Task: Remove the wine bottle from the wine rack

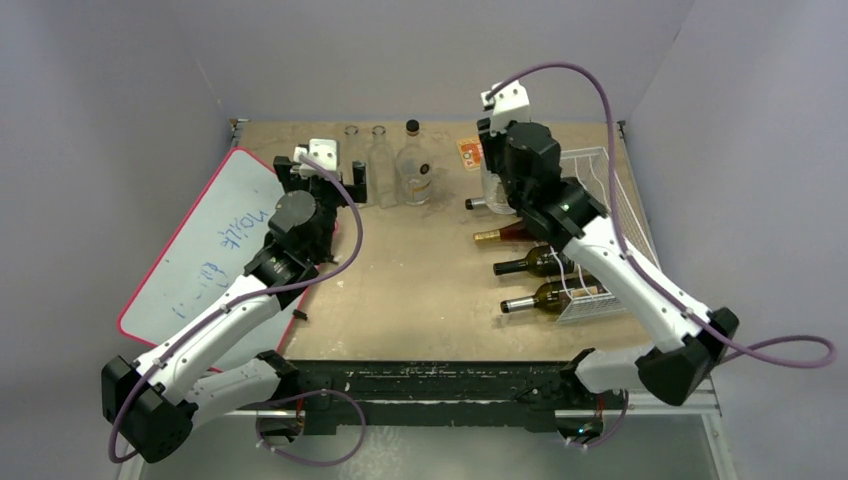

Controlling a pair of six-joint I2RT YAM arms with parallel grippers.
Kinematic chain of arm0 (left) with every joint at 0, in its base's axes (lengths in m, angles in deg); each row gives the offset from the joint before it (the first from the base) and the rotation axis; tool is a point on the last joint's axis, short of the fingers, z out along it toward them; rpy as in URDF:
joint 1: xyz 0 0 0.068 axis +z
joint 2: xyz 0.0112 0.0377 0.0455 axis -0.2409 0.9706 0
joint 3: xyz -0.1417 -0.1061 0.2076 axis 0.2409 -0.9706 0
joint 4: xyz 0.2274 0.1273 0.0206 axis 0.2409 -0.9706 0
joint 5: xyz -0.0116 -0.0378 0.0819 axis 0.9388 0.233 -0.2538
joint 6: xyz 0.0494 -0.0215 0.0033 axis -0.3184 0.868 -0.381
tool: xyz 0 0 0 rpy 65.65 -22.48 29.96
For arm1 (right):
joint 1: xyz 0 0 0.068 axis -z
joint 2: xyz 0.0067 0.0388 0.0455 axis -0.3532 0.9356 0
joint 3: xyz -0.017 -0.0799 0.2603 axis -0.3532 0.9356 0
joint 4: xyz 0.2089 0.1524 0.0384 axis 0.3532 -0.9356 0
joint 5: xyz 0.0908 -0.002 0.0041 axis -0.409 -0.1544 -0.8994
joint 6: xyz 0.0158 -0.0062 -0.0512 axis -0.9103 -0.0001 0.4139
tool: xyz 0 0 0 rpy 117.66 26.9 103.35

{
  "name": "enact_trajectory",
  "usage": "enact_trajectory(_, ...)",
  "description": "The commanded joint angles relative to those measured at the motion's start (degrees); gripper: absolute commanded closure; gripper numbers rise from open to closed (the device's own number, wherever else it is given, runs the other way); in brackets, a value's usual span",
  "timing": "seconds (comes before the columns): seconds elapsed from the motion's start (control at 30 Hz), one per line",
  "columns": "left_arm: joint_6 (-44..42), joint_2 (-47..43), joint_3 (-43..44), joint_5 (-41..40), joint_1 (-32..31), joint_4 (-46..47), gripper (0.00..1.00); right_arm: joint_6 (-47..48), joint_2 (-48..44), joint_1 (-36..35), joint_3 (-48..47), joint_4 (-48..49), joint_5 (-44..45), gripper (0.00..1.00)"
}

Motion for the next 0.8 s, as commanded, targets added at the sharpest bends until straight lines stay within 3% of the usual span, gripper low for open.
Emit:
enact_trajectory(0.0,-0.8,-1.9,0.7,-0.7,-0.3,2.8,0.0,-4.1,1.4,2.3,-4.5,20.6,-4.1,1.0)
enact_trajectory(0.3,-0.9,-2.2,0.8,-0.6,-0.3,2.9,0.0,-4.1,12.5,3.8,-7.5,29.0,-5.8,1.0)
enact_trajectory(0.77,-1.3,-1.4,1.9,0.1,-0.2,2.0,0.0,-9.0,25.7,9.7,-8.0,39.8,-16.2,1.0)
